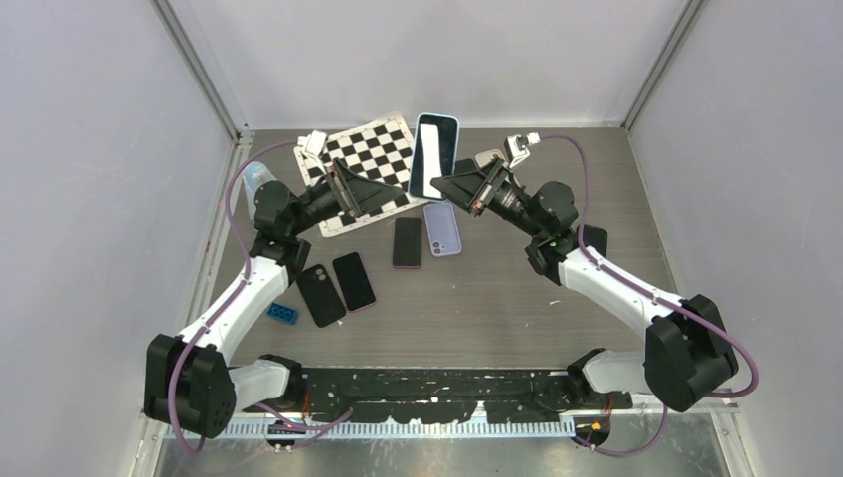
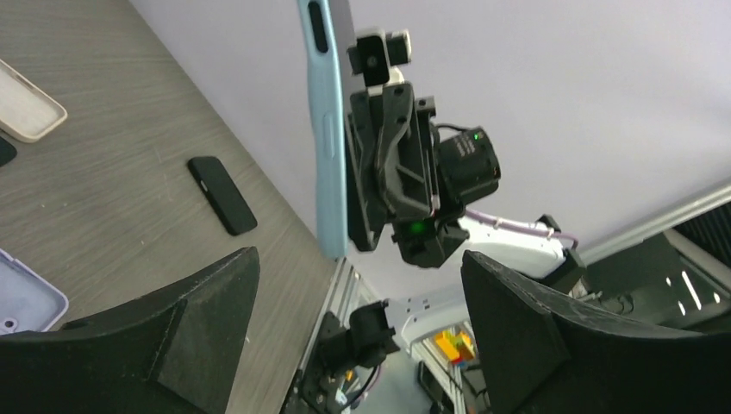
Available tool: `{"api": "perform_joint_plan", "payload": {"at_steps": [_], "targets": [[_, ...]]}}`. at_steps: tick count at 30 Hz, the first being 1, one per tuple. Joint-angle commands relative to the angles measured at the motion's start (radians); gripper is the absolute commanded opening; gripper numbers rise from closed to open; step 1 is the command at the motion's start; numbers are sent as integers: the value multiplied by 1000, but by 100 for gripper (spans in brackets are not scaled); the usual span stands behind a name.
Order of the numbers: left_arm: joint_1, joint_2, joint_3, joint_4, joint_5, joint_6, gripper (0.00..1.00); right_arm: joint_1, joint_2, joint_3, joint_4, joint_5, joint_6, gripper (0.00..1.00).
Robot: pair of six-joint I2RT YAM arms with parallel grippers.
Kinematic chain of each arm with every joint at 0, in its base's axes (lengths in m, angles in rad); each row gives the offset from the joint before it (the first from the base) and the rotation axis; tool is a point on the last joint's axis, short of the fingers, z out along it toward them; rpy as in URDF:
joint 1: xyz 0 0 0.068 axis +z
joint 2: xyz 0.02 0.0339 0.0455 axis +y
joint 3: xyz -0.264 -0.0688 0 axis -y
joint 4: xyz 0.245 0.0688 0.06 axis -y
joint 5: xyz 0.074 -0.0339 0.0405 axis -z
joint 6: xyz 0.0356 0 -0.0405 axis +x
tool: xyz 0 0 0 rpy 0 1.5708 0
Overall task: Take the phone out of the phone case
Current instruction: Remove the phone case from the phone.
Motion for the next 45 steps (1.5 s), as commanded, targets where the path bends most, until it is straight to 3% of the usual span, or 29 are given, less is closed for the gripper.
{"api": "perform_joint_plan", "payload": {"at_steps": [1, 4, 6, 23, 29, 32, 37, 42, 45], "targets": [[2, -54, 29, -71, 105, 100, 84, -3, -60, 12, 143, 13, 54, 1], [0, -76, 29, -136, 105, 149, 72, -3, -52, 16, 179, 1, 78, 1], [-3, -78, 29, -141, 105, 154, 70, -2, -44, 17, 202, -6, 97, 1], [-84, 22, 110, -162, 37, 153, 75, -2, 46, 32, 316, -20, 233, 1], [-84, 11, 154, -273, 8, 223, 52, -2, 68, 32, 368, -31, 286, 1], [-84, 6, 159, -302, 6, 243, 45, -3, 72, 31, 380, -35, 297, 1], [-84, -5, 157, -309, -32, 243, 44, -3, 73, 32, 384, -41, 301, 1], [-84, 2, 156, -280, -48, 230, 51, -2, 80, 27, 387, -44, 309, 1], [-84, 12, 160, -292, -62, 228, 47, -2, 86, 24, 405, -47, 323, 1]]}}
